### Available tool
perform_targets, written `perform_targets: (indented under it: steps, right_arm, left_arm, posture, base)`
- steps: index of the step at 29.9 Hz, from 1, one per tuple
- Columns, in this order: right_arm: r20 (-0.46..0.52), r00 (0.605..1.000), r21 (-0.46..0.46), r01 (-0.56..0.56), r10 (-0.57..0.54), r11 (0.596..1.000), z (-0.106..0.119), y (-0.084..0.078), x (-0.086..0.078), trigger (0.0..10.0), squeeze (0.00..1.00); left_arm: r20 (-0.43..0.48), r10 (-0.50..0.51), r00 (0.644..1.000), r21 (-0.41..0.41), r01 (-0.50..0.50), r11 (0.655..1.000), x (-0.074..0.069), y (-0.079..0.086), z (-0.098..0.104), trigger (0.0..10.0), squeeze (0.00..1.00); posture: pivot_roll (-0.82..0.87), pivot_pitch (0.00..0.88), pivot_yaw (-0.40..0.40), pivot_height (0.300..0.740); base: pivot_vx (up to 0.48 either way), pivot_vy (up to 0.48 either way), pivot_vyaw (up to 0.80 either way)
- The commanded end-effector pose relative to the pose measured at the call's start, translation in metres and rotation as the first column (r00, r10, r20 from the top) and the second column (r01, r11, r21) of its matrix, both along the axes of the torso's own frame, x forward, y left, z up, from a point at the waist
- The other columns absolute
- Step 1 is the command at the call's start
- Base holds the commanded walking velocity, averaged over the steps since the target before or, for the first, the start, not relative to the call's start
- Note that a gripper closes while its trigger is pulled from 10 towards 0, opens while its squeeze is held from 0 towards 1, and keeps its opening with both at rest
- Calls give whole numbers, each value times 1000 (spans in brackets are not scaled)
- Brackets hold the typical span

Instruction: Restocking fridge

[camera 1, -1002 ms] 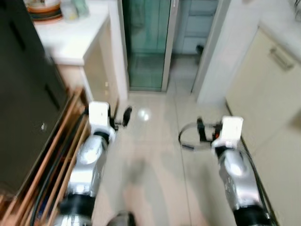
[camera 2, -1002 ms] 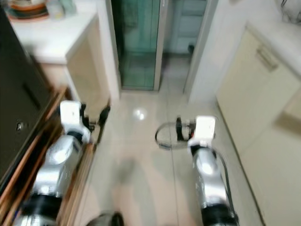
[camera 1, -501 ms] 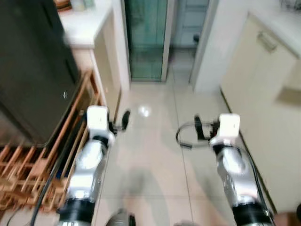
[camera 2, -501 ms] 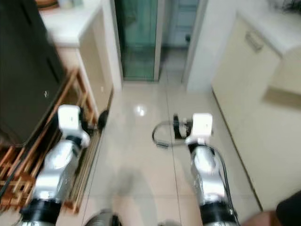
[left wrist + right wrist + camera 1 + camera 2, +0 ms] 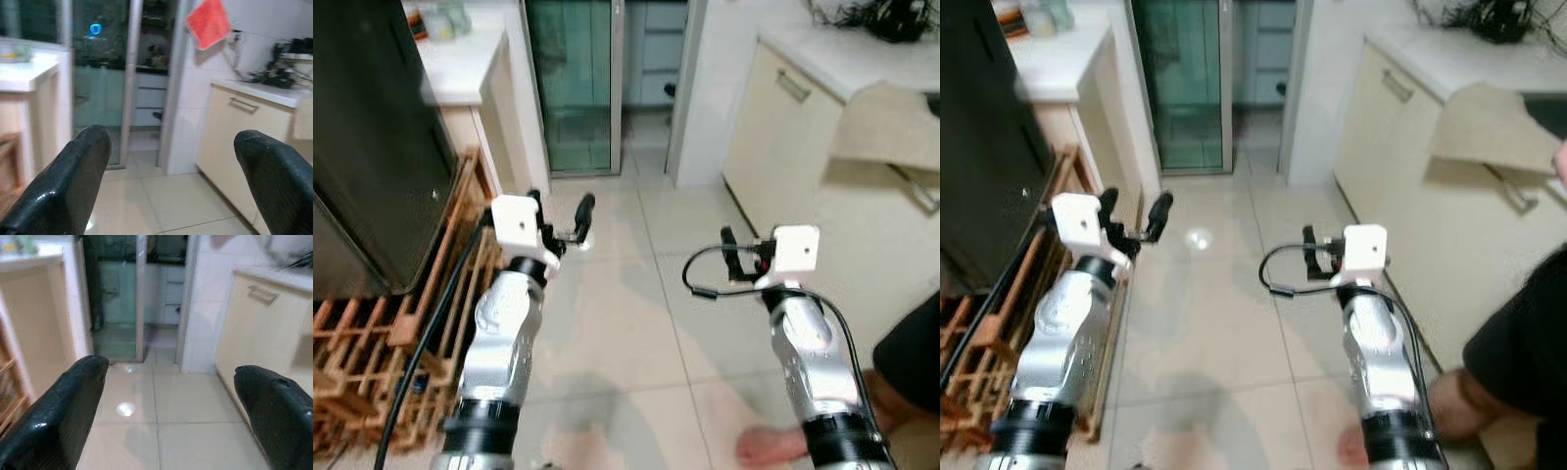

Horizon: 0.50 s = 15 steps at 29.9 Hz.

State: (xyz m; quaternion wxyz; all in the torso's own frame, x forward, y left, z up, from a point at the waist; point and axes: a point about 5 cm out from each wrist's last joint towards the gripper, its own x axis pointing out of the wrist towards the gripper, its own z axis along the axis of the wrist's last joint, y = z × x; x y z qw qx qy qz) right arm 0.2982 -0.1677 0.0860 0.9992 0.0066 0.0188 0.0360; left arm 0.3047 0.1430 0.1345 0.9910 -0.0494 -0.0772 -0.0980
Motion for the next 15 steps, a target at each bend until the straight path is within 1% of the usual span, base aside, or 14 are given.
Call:
perform_targets:
  steps: [1,8,12,15]
  right_arm:
    - [9,1000,3,-11,11,1000,3,3,3,10000,0]
    - [0,1000,14,-1,1,1000,2,1,3,10000,0]
    - [-6,1000,2,-3,3,1000,-1,0,2,10000,0]
    - [-11,1000,2,0,1,1000,-2,0,2,10000,0]
  left_arm:
    - [1,16,1000,4,-16,1000,1,4,2,10000,0]
    - [-10,40,999,-22,-40,999,2,6,1,10000,0]
    - [-12,47,999,-25,-48,999,1,8,0,10000,0]
    - [-21,73,997,-55,-74,996,2,12,0,10000,0]
  posture:
    - [-71,0,-14,740]
    - [-72,0,-12,740]
    - [-73,0,-13,740]
    - [-73,0,-14,740]
  base:
    - [0,480,0]
    - [0,480,0]
    - [0,480,0]
    - [0,450,0]
